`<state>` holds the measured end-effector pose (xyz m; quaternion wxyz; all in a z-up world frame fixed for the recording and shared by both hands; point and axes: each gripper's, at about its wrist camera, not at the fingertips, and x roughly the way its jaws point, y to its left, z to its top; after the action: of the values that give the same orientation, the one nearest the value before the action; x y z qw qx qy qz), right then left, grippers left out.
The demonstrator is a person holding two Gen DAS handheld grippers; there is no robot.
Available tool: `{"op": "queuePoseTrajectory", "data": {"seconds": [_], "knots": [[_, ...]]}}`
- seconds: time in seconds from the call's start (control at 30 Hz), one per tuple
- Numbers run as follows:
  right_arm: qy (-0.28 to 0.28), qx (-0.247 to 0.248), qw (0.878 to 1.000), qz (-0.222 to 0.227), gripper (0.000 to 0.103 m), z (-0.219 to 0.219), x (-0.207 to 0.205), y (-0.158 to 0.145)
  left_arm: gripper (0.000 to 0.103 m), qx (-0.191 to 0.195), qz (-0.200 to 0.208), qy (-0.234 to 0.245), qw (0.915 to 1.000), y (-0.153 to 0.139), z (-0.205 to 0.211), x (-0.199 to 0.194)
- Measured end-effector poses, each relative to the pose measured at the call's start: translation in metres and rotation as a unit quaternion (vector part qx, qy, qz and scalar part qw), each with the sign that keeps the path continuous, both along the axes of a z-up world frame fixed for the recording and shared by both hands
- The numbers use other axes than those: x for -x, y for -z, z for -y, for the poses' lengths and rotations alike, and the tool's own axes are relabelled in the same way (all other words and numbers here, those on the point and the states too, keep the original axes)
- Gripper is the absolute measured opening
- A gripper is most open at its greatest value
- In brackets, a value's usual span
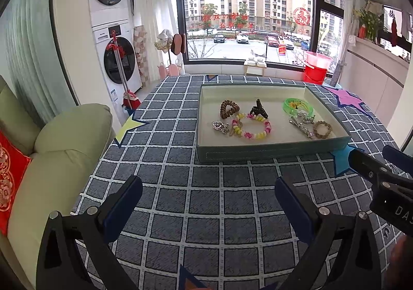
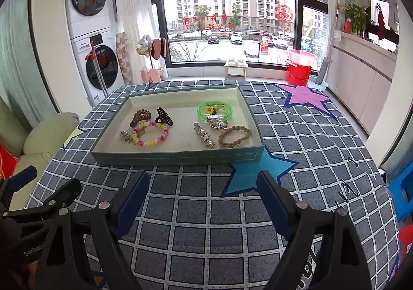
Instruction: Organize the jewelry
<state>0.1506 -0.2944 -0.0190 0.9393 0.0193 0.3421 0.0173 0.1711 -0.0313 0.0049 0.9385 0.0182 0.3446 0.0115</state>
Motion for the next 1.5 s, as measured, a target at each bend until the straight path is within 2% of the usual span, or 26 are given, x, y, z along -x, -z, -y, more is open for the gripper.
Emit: {"op": "queuePoseTrajectory", "data": {"seconds": [1.5], "knots": [[-0.003,0.004,1.0,-0.001,0.087,-0.0036,0.0013,-0.0016,0.103,-0.001,-0.007,0.001,1.0,0.0061,0.0005,-0.0035]]}}
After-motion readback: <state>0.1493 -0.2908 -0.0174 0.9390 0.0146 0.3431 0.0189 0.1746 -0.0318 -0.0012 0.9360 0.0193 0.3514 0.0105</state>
